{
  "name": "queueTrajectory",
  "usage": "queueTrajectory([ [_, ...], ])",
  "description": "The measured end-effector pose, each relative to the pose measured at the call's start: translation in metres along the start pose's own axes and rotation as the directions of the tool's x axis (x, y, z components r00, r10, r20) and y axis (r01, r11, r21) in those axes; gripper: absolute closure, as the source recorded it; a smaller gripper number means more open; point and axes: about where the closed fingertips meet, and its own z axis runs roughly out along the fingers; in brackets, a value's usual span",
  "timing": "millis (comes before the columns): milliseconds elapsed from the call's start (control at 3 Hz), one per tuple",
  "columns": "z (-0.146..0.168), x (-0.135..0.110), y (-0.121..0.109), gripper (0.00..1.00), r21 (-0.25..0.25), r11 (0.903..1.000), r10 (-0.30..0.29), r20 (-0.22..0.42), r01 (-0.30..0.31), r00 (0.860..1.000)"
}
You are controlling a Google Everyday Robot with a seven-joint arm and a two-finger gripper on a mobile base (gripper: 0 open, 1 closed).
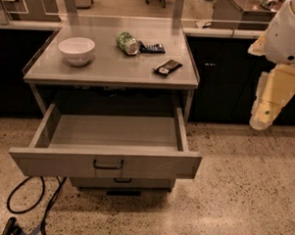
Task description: Place rxbar chocolate into top drawer
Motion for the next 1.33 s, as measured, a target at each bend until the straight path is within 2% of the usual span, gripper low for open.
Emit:
queueTrajectory([
  [333,0.005,0.006,-0.027,0.0,0.019,0.9993,0.029,0.12,-0.031,0.992],
  [667,0.011,0.032,-0.092,0.0,0.102,0.9884,0.072,0.339,-0.113,0.938],
  [1000,-0.017,0.034,-0.161,0.0,0.236,0.9387,0.095,0.526,-0.252,0.845],
  [1333,-0.043,0.03,-0.209,0.0,0.315,0.8764,0.133,0.568,-0.364,0.812],
])
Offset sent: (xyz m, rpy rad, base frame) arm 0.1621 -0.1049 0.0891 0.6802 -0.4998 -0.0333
